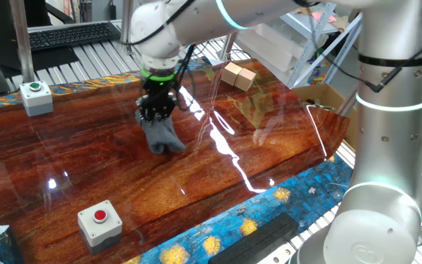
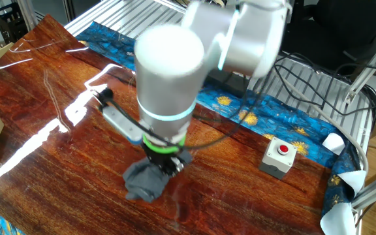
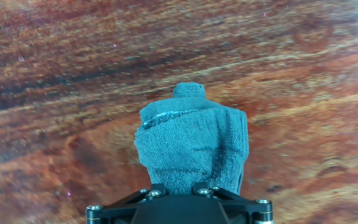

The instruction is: Clean the table with a cloth

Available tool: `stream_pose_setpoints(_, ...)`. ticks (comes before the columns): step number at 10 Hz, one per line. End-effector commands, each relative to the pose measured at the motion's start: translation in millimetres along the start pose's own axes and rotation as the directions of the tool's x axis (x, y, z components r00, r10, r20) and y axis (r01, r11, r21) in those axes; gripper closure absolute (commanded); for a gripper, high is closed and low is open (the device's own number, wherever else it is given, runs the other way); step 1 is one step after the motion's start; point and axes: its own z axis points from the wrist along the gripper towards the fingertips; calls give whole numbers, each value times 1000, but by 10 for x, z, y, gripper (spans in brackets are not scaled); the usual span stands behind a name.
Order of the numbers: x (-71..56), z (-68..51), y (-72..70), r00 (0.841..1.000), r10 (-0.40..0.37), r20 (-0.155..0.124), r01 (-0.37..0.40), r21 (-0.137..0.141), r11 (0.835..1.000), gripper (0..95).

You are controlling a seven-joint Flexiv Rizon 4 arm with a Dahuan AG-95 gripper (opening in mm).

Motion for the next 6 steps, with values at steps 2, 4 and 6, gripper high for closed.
stream_pose_setpoints(2,76,-73,-325,999,-46,10,46,16,999,950)
stream_pose_setpoints(4,137,-38,-566,995,-94,22,94,15,995,950)
stream_pose_setpoints(6,195,1,-744,992,-122,37,122,19,992,950)
